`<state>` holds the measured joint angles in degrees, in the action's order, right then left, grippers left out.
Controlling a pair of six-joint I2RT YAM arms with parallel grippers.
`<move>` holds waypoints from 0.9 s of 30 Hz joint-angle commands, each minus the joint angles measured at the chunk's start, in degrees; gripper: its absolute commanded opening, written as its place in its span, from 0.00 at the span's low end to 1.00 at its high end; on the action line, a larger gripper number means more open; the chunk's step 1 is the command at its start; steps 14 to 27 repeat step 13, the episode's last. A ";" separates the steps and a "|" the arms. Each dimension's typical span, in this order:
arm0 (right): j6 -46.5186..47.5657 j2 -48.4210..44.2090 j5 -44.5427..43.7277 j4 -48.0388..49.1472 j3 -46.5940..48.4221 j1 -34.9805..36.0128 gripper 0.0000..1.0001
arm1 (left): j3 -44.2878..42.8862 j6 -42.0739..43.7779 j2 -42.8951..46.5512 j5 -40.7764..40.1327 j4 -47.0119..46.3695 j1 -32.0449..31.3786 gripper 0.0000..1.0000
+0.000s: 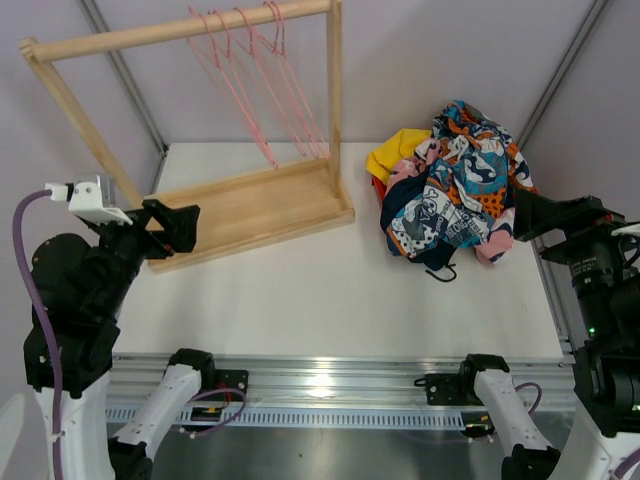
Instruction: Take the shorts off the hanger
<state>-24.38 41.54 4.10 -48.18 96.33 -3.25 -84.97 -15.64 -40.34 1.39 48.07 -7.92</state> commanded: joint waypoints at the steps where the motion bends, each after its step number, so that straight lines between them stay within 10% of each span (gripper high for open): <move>1: -0.66 0.39 0.64 -11.14 1.05 -0.27 0.99 | 0.77 4.56 1.84 -5.17 4.84 -1.13 0.99; 27: -2.78 -1.11 15.76 -5.35 -4.74 -1.85 1.00 | 0.41 4.56 2.46 -6.40 5.01 -1.31 0.99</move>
